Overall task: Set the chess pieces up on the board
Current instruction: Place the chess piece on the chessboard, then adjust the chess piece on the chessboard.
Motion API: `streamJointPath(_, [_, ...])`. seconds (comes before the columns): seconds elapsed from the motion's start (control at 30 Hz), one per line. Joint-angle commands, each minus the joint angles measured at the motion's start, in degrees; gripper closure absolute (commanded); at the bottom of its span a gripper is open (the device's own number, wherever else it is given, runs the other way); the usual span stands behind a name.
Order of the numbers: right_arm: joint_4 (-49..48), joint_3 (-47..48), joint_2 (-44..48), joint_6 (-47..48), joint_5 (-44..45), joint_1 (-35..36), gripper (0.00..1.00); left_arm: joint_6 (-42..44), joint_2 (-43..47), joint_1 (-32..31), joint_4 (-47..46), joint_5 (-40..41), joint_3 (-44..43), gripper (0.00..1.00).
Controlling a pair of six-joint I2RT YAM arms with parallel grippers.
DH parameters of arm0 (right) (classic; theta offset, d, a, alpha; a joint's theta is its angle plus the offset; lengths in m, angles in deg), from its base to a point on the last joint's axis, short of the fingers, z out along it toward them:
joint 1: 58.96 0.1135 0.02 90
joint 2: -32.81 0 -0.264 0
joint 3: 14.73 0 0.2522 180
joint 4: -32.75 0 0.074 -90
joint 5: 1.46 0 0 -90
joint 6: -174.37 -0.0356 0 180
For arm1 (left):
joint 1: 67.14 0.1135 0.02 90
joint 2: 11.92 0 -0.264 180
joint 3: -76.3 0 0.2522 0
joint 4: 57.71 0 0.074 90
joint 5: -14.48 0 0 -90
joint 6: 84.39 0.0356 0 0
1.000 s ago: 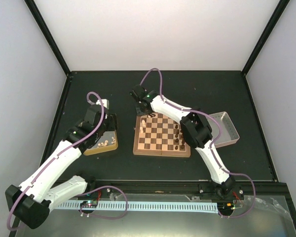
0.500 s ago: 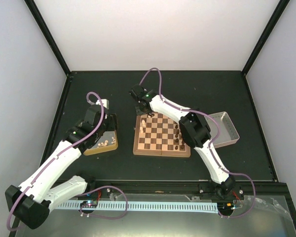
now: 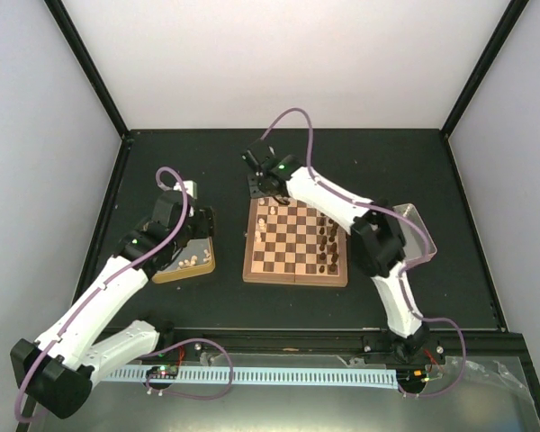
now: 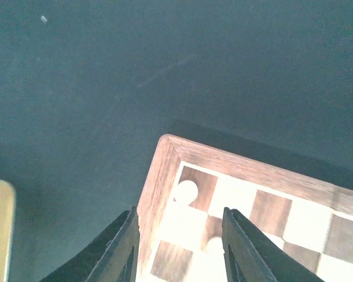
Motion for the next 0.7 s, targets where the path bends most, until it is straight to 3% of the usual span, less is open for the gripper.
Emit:
streamJointPath(0.0, [-4.53, -10.06, 12.58, -2.34, 0.35, -0.26, 0.6, 0.03, 0.11, 0.68, -0.54, -4.89, 0.68, 0.24])
streamJointPath(0.23, [-12.56, -33.81, 30.33, -6.99, -1.08, -0.27, 0.59, 3.76, -5.81, 0.45, -6.98, -29.31, 4.75, 0.28])
streamJointPath(0.37, [-16.59, -44.71, 37.55, -9.28, -1.67, -0.31, 0.59, 2.75, -11.82, -1.15, -13.16, -38.28, 5.93, 0.3])
streamJointPath(0.67, [-20.13, -55.76, 47.04, -9.6, -0.79, -0.36, 0.59, -1.4, -27.98, -4.73, -18.6, -34.53, 2.29, 0.31])
